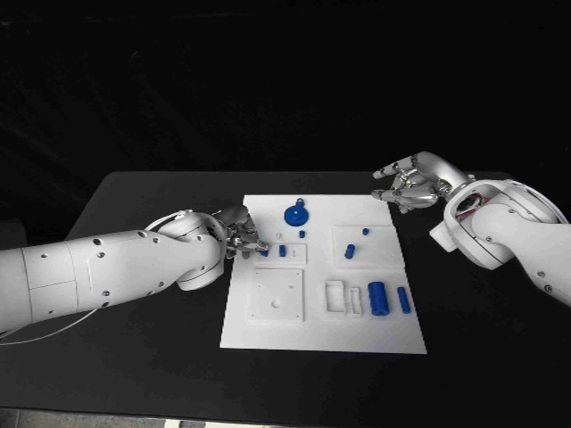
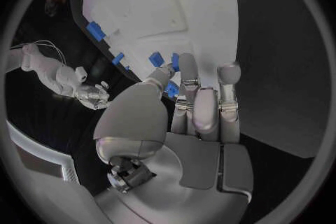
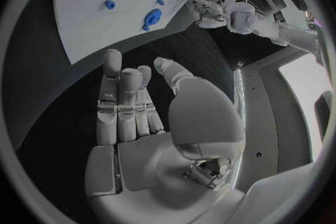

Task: Assemble the parts on the task board

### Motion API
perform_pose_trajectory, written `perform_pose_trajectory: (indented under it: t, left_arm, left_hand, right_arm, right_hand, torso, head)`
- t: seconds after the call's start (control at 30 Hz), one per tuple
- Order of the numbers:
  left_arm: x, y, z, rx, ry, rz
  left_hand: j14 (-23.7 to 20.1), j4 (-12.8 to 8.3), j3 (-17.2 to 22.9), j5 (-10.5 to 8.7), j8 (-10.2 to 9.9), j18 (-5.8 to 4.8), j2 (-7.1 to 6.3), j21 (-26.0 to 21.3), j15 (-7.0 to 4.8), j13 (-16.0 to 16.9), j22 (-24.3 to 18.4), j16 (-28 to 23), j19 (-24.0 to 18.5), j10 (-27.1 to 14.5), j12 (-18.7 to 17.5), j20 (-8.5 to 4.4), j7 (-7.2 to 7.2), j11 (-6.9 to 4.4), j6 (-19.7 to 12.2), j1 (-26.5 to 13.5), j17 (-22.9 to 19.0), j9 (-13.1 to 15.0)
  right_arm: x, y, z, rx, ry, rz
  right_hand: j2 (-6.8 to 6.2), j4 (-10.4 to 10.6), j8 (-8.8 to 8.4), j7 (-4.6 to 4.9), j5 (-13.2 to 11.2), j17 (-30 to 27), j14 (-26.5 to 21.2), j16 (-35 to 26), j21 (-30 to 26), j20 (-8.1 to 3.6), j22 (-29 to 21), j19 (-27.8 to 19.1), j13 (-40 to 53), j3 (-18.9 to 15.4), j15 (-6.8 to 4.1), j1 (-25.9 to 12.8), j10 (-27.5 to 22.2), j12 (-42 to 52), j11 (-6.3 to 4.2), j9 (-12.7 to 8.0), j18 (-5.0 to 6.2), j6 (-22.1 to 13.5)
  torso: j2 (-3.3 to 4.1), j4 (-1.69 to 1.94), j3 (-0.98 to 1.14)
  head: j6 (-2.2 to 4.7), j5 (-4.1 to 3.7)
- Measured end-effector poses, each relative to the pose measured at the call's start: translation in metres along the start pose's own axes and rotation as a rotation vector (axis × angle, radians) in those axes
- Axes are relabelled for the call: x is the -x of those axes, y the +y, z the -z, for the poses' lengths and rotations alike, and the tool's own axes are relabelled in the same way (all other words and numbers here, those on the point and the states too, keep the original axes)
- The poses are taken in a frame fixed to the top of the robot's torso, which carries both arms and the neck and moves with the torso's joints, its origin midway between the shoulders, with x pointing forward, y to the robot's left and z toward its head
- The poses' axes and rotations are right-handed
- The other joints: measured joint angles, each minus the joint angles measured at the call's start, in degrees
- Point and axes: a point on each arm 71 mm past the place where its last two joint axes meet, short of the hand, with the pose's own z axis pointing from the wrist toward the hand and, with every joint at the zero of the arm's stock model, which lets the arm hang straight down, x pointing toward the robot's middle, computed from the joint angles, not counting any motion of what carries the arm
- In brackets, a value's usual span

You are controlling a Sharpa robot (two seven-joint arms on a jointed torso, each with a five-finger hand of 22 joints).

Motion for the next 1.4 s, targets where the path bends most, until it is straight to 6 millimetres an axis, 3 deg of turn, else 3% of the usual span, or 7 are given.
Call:
perform_pose_trajectory:
  t: [0.23, 0.57, 0.83, 1.1, 1.4]
  left_arm:
    - [-0.0001, -0.0007, -0.0002, 0.002, -0.001, -0.002]
    - [-0.0003, -0.0005, -0.0006, 0.01, 0.0, -0.005]
    - [-0.0005, 0.0006, -0.0013, 0.018, -0.001, -0.007]
    - [-0.0028, 0.0007, -0.0015, 0.022, 0.004, -0.009]
    - [-0.0032, 0.0007, -0.002, 0.023, 0.004, -0.009]
  left_hand:
    - [0.0, 0.02, 0.02, -0.22, 0.0, 0.0, -0.02, 0.0, 0.01, 0.0, -0.01, 0.0, 0.0, 0.0, 0.0, 0.0, 0.0, 0.0, 0.0, -0.03, 0.0, 0.07]
    - [-0.01, 3.04, -1.0, -1.33, 0.02, 0.04, -1.42, 0.0, 0.03, 0.0, -0.01, 0.0, 0.0, 0.22, 0.0, 0.0, -0.29, -0.21, 0.29, -0.26, 0.0, -0.05]
    - [0.07, 6.27, -2.25, -4.52, -0.23, 0.04, -2.93, 0.0, -0.08, 0.07, -0.02, 0.0, 0.0, 0.6, 0.0, 0.0, -2.36, -0.64, 2.37, -1.0, -0.03, -0.26]
    - [0.07, 9.32, -2.86, -4.99, -0.09, 0.04, -3.4, -0.26, -0.28, 0.22, -0.02, -0.01, 0.0, -0.53, 0.0, 0.0, -4.08, -1.77, 4.1, -2.18, -0.2, 0.15]
    - [0.07, 9.59, -2.73, -4.99, 0.01, 0.04, -3.25, -0.46, -0.28, 0.21, -0.03, -0.01, 0.0, -0.62, 0.0, 0.0, -4.22, -1.85, 4.25, -2.35, -0.37, 0.04]
  right_arm:
    - [-0.0005, 0.0005, -0.0002, 0.001, 0.001, -0.001]
    - [-0.0009, 0.0011, -0.0003, 0.003, 0.001, -0.001]
    - [-0.0009, 0.0012, -0.0003, 0.003, 0.001, -0.002]
    - [-0.0011, 0.0013, -0.0005, 0.003, 0.001, -0.002]
    - [-0.0013, 0.0013, -0.0007, 0.003, 0.002, -0.002]
  right_hand:
    - [0.0, 0.0, 0.0, 0.0, 0.22, 0.0, 0.0, 0.0, 0.0, 0.0, 0.0, 0.0, 0.0, 0.0, 0.0, 0.0, 0.0, 0.0, 0.0, 0.0, 0.0, 0.0]
    - [0.0, 0.0, 0.0, 0.0, 0.22, 0.0, 0.0, 0.0, 0.0, 0.0, 0.0, 0.0, 0.0, 0.0, 0.0, 0.0, 0.0, 0.0, 0.0, 0.0, 0.0, 0.0]
    - [0.0, 0.0, 0.0, 0.0, 0.22, 0.0, 0.0, 0.0, 0.0, 0.0, 0.0, 0.0, 0.0, 0.0, 0.0, 0.0, 0.0, 0.0, 0.0, 0.0, 0.0, 0.0]
    - [0.0, 0.0, 0.0, 0.0, 0.22, 0.0, 0.0, 0.0, 0.0, 0.0, 0.0, 0.0, 0.0, 0.0, 0.0, 0.0, 0.0, 0.0, 0.0, 0.0, 0.0, 0.0]
    - [0.0, 0.0, 0.0, 0.0, 0.22, -0.05, 0.0, 0.0, 0.0, 0.0, -0.07, 0.0, 0.0, 0.0, 0.0, 0.0, 0.0, 0.0, 0.0, 0.0, 0.0, 0.0]
  torso:
    - [0.0, -0.04, 0.03]
    - [0.0, -0.01, 0.03]
    - [0.01, 0.02, -0.01]
    - [0.02, 0.03, -0.04]
    - [0.01, 0.05, -0.04]
  head:
    - [-0.03, -0.09]
    - [-0.04, -0.32]
    - [0.04, -0.32]
    - [-0.01, -0.32]
    - [-0.06, -0.37]
